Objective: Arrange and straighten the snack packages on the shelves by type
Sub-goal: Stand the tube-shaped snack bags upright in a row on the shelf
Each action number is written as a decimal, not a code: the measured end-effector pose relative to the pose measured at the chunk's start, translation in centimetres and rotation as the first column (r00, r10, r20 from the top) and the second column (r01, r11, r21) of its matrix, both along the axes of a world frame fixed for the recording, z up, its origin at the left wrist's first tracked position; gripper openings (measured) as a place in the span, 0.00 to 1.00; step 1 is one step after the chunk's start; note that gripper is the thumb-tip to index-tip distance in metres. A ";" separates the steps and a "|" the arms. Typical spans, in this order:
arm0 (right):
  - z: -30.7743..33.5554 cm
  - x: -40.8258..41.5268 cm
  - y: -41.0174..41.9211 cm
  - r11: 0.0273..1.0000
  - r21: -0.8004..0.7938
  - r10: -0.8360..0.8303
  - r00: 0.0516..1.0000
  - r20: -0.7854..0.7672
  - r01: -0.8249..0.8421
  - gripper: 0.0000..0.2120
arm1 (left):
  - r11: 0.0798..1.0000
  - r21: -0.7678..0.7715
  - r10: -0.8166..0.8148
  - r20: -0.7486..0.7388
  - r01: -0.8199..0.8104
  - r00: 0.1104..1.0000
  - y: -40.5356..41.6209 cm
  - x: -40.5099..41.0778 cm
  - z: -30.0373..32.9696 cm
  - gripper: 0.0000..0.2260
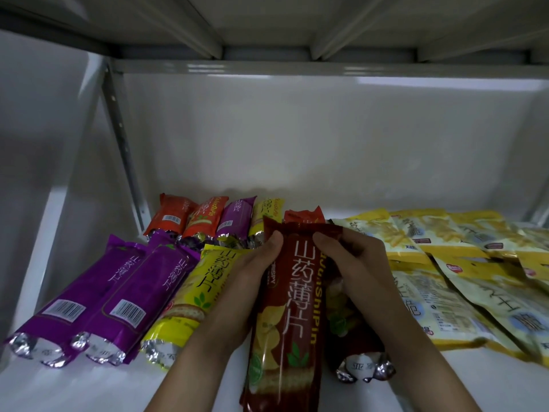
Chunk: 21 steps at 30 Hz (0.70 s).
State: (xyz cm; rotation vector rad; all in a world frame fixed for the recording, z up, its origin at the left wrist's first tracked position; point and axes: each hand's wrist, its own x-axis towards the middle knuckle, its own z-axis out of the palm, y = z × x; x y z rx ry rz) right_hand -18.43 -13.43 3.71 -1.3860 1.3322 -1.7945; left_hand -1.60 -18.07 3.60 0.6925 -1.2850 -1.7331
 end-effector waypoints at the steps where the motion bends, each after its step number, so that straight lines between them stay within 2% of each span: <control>1: -0.1 -0.2 -0.1 1.000 -0.009 -0.026 0.999 0.039 0.027 0.09 | 0.998 -0.028 -0.059 -0.032 0.058 0.998 0.1 0.4 0.0 0.16; 4: 0.1 -0.4 0.1 0.996 -0.035 -0.080 0.993 0.081 0.083 0.10 | 0.993 -0.085 -0.069 0.097 0.077 0.993 0.9 0.7 -0.5 0.13; 7: 0.2 -0.1 0.3 0.998 -0.027 -0.061 0.997 0.045 0.062 0.19 | 1.000 -0.023 0.023 0.119 -0.020 0.993 0.5 -0.4 -0.5 0.18; 10: 0.0 0.0 0.2 0.999 0.043 -0.012 0.999 -0.041 0.014 0.28 | 0.998 -0.044 0.056 0.086 -0.052 0.995 0.1 0.0 -1.2 0.21; 13: -0.1 -0.4 0.1 0.999 0.047 -0.019 1.000 -0.015 0.020 0.23 | 1.000 -0.025 0.017 0.086 -0.015 0.996 0.1 -0.3 -0.8 0.21; 15: -0.1 -0.5 0.1 0.998 0.023 -0.055 0.998 0.030 0.054 0.19 | 1.000 -0.004 0.001 0.105 0.000 0.994 -0.1 -1.1 -0.4 0.16; 19: 0.0 -0.5 0.2 0.988 -0.038 -0.147 0.985 0.094 0.151 0.20 | 0.998 -0.028 -0.047 0.174 0.052 0.984 -0.2 -0.9 -0.7 0.12; 21: 0.1 -0.4 0.3 0.987 -0.049 -0.145 0.985 0.095 0.150 0.20 | 1.000 -0.009 -0.026 0.136 0.028 0.990 -0.2 -0.9 -1.2 0.15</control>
